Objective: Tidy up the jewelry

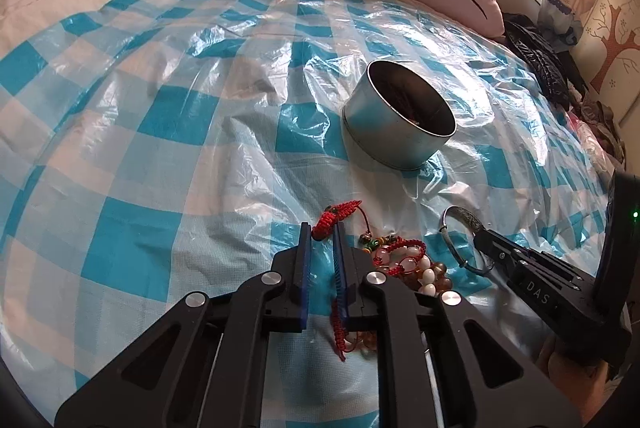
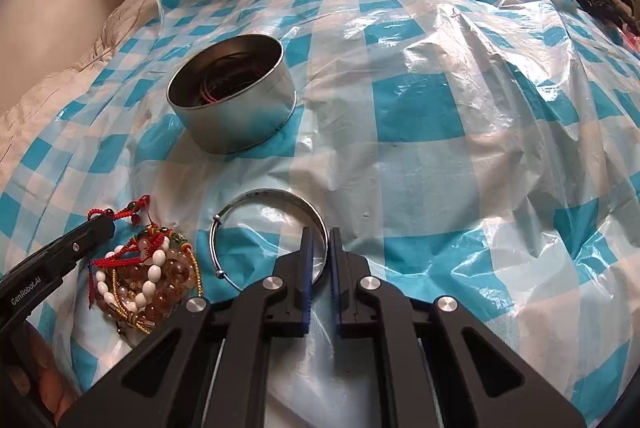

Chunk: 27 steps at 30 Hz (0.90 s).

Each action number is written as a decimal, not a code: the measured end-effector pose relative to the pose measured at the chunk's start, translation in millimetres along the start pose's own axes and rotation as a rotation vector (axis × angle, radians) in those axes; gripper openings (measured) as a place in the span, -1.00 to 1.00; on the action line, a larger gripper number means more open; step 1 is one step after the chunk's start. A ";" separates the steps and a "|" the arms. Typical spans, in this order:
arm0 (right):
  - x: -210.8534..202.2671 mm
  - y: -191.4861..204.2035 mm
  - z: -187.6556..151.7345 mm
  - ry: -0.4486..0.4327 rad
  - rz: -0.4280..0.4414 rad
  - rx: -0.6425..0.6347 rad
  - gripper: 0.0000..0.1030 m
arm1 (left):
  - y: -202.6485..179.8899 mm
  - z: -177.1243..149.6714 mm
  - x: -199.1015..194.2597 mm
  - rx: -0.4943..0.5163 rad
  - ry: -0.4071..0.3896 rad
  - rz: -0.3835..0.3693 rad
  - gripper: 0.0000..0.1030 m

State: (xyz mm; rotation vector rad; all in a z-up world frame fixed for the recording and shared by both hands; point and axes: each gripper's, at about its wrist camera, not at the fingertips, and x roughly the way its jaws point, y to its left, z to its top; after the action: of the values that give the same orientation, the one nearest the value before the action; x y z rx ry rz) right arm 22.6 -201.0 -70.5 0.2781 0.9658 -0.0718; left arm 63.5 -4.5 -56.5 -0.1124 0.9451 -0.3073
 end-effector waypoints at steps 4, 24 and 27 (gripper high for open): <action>-8.5 -0.4 1.2 -0.037 0.017 0.003 -0.87 | -2.9 0.5 -4.0 0.016 -0.017 0.024 -0.80; -22.8 -1.9 6.0 -0.105 0.078 0.025 -0.87 | -4.5 0.7 -20.1 0.039 -0.089 0.035 -0.80; -25.4 -3.4 5.7 -0.116 0.081 0.028 -0.87 | -2.3 1.6 -24.3 0.031 -0.109 0.026 -0.91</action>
State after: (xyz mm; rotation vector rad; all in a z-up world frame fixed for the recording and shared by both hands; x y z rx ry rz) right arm 12.2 -207.4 -47.3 0.3353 0.8384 -0.0268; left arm 51.0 0.7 -36.1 -0.0875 0.8332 -0.2883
